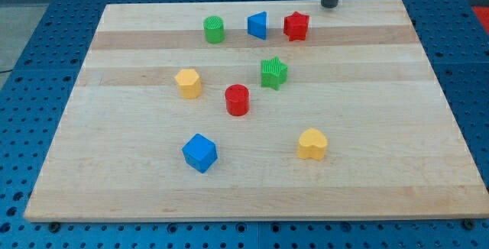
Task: Move the red star into blue triangle
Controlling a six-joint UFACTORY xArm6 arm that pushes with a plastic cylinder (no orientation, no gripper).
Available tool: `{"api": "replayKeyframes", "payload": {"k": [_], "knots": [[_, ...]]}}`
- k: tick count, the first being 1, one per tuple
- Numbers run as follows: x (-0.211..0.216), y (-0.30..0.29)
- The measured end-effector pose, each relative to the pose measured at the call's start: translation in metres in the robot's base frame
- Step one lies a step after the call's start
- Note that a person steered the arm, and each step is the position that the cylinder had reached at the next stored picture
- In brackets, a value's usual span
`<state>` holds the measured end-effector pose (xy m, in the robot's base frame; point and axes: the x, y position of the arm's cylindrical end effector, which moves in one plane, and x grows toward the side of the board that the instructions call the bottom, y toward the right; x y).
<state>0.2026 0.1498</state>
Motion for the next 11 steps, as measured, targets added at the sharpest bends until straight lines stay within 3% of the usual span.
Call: {"api": "replayKeyframes", "payload": {"k": [2,5,9,11], "knots": [[-0.003,-0.007],[0.065,-0.016],[0.065,-0.079],[0.039,-0.083]]}}
